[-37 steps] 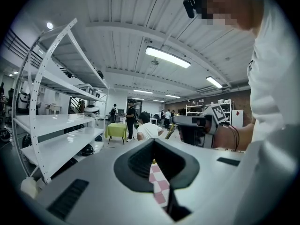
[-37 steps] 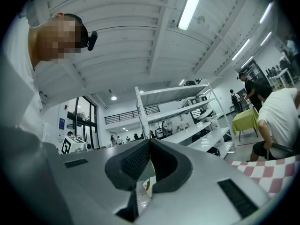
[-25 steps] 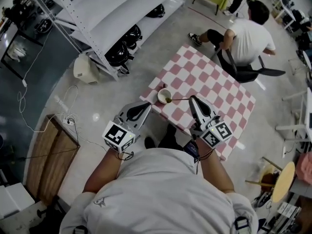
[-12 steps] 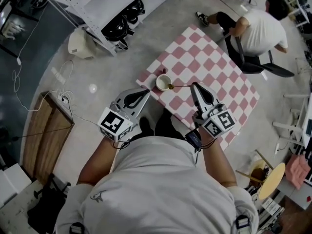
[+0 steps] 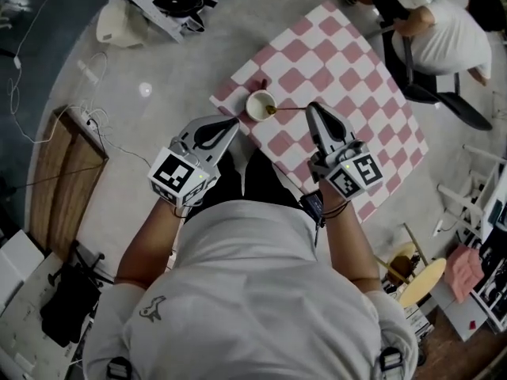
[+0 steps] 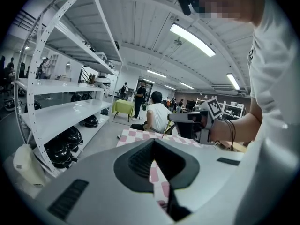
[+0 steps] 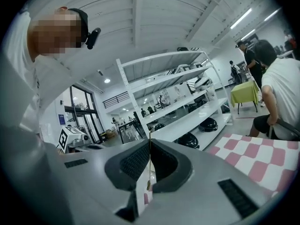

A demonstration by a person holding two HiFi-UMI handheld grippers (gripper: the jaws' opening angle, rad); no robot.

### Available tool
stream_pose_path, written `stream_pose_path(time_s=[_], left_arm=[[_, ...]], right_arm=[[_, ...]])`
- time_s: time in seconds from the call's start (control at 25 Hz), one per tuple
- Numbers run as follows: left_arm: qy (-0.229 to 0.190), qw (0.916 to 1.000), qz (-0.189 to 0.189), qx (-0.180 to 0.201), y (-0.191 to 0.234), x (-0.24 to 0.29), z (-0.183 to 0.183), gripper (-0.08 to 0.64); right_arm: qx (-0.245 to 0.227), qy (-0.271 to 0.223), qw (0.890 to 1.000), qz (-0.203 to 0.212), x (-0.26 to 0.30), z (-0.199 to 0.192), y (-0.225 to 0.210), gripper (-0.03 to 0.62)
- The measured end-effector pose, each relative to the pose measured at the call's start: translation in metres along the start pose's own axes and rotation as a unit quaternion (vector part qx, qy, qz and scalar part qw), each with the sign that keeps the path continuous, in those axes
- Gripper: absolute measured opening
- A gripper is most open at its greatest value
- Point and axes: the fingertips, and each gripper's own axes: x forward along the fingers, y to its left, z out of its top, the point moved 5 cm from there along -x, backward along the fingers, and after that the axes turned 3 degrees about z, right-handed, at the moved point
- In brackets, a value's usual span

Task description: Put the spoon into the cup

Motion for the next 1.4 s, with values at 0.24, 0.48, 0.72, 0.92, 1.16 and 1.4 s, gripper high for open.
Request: stream_pose_path(time_s=[0.24,0.48,0.72,0.92,1.16,1.4], left_arm=[[0.022,0.9996,-0.004,-0.017,0.009,0.027,-0.021,0.014],[0.037,0.9988,-0.002,-0.034,0.019,0.047,-0.043,0.014],[0.053,0.9975,0.000,-0.046,0.028,0.063,-0.067,0.014],[0.060,0.9967,-0.001,-0.056,0.036,0.074,-0.084,0.014],[0.071,0.9950,0.007,-0.070,0.048,0.085,-0.101,0.014],[0.081,0.9937,0.012,-0.077,0.050,0.091,-0.117,0.014]], right_arm=[[0.028,0.027,0.999,0.014,0.016,-0.024,-0.028,0.034],[0.026,0.058,0.997,0.032,0.032,-0.048,-0.039,0.034],[0.052,0.072,0.995,0.043,0.046,-0.071,-0.053,0.034],[0.065,0.084,0.993,0.049,0.053,-0.089,-0.060,0.034],[0.081,0.096,0.990,0.056,0.064,-0.110,-0.066,0.035],[0.091,0.110,0.988,0.058,0.069,-0.130,-0.073,0.035]])
